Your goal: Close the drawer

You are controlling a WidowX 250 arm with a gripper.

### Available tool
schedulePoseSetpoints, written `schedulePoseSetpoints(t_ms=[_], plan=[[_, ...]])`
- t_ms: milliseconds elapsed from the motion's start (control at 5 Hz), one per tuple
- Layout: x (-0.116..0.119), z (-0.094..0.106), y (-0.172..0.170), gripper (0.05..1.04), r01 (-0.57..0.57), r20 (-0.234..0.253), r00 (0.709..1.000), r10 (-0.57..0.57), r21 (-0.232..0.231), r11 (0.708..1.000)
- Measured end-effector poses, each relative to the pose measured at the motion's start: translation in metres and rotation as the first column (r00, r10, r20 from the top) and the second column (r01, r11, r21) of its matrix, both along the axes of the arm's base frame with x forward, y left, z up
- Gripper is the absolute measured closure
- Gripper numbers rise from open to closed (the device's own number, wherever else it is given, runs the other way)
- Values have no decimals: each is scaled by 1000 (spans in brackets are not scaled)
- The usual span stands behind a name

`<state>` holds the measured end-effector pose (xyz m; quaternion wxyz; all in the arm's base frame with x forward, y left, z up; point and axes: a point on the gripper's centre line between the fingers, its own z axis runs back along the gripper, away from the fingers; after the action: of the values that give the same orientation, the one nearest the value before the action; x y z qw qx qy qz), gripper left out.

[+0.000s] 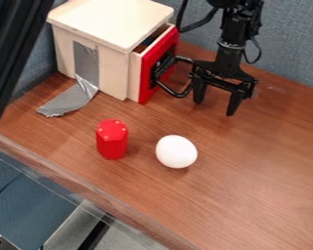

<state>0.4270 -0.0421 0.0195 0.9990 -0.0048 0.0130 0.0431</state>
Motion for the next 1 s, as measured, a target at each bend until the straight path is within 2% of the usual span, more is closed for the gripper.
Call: schedulePoseSetpoints(t_ms=[1000], plan=[[0,3,32,85,-61,-17,998,61,1,998]])
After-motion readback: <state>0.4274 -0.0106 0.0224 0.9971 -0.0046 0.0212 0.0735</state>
